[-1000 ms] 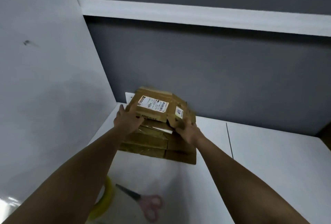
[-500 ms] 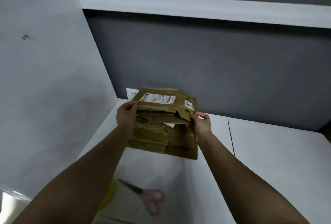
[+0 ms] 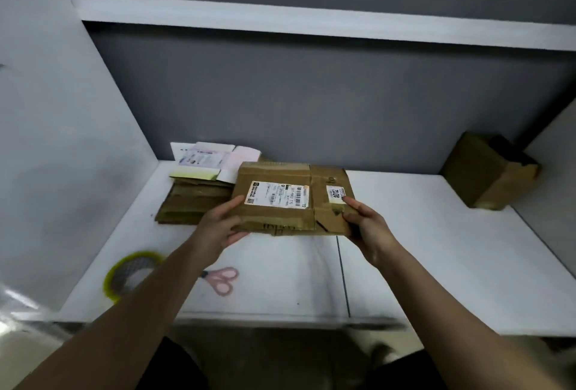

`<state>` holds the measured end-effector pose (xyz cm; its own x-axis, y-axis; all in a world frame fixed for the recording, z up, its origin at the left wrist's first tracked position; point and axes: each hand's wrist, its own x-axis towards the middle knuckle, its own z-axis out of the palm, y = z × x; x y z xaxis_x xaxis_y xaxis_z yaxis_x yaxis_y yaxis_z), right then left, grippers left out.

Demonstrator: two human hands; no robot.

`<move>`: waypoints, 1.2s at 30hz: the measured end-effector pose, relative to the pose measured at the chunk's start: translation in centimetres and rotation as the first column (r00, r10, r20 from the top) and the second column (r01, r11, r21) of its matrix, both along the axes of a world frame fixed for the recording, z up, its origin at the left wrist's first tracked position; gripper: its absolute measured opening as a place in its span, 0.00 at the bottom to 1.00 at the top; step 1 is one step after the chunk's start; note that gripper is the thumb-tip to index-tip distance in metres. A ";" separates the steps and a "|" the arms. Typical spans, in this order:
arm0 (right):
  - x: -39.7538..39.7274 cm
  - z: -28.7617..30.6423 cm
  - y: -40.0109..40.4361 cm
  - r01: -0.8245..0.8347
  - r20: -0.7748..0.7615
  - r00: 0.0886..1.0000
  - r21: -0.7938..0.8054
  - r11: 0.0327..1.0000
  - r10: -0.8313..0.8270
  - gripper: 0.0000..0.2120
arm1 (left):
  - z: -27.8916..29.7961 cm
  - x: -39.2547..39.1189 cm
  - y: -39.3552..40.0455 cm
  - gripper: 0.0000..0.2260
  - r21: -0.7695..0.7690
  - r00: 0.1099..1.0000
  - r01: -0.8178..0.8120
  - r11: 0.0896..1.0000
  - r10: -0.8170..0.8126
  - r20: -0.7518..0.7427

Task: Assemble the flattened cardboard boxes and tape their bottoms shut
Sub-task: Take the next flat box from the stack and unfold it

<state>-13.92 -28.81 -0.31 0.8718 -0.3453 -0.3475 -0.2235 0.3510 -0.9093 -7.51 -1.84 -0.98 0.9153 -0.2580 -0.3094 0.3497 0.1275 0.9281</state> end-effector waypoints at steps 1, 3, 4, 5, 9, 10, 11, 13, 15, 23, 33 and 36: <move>-1.4 -0.4 -0.5 -0.027 0.001 1.000 -0.019 0.999 0.027 0.20 | -0.7 -1.0 -0.3 0.23 0.022 1.000 0.011 1.000 -0.011 0.004; -3.6 -1.1 -1.4 -0.113 0.018 0.993 -0.041 0.993 0.113 0.23 | -1.6 -2.9 -0.4 0.22 0.065 0.998 0.055 0.996 -0.057 0.023; -4.5 -1.5 -1.7 -0.168 0.028 0.985 -0.044 0.985 0.169 0.25 | -1.8 -3.6 -0.5 0.21 0.084 0.998 0.064 0.994 -0.066 0.025; -5.5 -2.0 -1.9 -0.220 0.034 0.975 -0.042 0.975 0.222 0.28 | -2.0 -4.3 -0.6 0.21 0.094 0.998 0.065 0.993 -0.067 0.017; -8.1 -3.8 -2.2 -0.360 -0.014 0.932 -0.158 0.919 0.363 0.41 | -1.9 -6.7 -1.3 0.22 0.101 0.997 0.081 0.992 -0.081 0.000; -8.4 -4.1 -2.1 -0.373 -0.038 0.926 -0.227 0.899 0.375 0.42 | -2.0 -7.1 -1.2 0.22 0.101 0.997 0.080 0.992 -0.080 -0.007; -8.7 -4.1 -1.8 -0.370 -0.048 0.927 -0.289 0.883 0.372 0.41 | -2.2 -7.5 -1.1 0.22 0.081 0.997 0.075 0.994 -0.074 -0.015; -8.9 -3.7 -1.2 -0.333 -0.033 0.938 -0.354 0.874 0.344 0.36 | -2.8 -7.7 -0.9 0.21 0.049 0.998 0.056 0.997 -0.054 -0.038; -8.9 -3.1 -0.4 -0.289 -0.013 0.951 -0.388 0.875 0.308 0.30 | -3.0 -7.8 -0.9 0.20 0.022 0.997 0.057 0.998 -0.056 -0.050; -8.5 -4.2 0.8 -0.134 0.013 0.987 -0.474 0.870 0.159 0.18 | -2.7 -8.9 -2.6 0.26 0.036 0.996 0.078 0.996 -0.079 0.035; -7.0 -2.6 1.3 -0.023 -0.054 0.998 -0.617 0.786 -0.013 0.09 | -1.7 -8.5 -4.0 0.23 0.236 0.977 0.104 0.966 -0.143 0.155; -7.0 -1.3 1.1 -0.095 -0.095 0.995 -0.637 0.765 0.044 0.11 | -1.1 -7.4 -4.0 0.25 0.314 0.982 0.149 0.938 -0.177 0.063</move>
<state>-20.91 -27.75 -1.65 0.8843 -0.4488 -0.1287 -0.2959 -0.3255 -0.8981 -14.96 -5.80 -2.03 0.8961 -0.3112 -0.3164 0.2560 -0.2199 0.9413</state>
